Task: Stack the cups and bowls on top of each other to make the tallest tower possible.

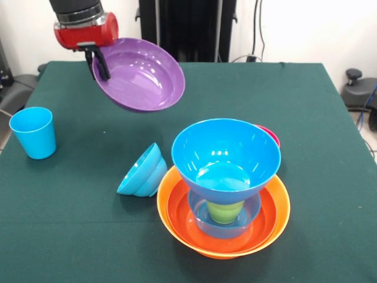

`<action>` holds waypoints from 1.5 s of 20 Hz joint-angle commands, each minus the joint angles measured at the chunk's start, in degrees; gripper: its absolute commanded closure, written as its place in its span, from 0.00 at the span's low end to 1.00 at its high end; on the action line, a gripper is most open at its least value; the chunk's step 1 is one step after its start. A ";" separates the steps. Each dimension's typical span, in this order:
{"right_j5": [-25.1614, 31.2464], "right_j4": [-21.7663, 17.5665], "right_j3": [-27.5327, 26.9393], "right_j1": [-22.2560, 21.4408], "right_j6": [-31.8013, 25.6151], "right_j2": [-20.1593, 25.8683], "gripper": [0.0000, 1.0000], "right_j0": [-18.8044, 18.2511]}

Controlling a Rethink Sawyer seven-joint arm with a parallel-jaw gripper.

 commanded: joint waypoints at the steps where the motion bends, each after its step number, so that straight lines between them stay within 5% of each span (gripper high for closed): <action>1: 9.41 6.48 3.39 0.52 -10.14 10.51 1.00 -2.04; 15: 10.86 17.34 1.67 -2.20 -4.57 21.53 1.00 -3.97; 30: 8.81 21.37 -8.63 -2.79 0.00 19.58 1.00 2.70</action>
